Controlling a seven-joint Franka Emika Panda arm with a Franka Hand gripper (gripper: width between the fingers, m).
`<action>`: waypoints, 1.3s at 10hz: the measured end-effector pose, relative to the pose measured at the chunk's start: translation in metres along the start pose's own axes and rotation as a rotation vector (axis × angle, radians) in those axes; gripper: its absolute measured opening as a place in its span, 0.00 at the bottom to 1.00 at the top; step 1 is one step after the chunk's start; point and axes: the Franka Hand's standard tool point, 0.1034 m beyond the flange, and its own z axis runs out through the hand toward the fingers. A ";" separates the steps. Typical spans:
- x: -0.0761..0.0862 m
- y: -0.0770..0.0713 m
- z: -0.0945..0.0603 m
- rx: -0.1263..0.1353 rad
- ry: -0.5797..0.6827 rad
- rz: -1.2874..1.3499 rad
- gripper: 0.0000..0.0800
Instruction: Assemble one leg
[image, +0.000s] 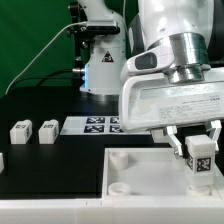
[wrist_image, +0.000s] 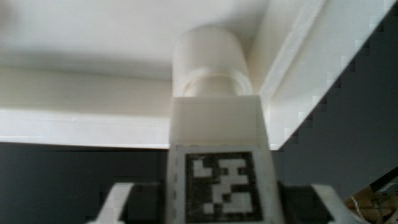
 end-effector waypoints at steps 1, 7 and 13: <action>0.000 0.000 0.000 0.000 0.000 0.000 0.36; -0.001 0.000 0.000 0.000 -0.001 -0.001 0.79; 0.014 0.003 -0.023 0.009 -0.088 0.003 0.81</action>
Offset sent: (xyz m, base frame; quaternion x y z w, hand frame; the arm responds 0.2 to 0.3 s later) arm 0.0000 0.0000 0.0000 0.0000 0.0000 0.0000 1.0000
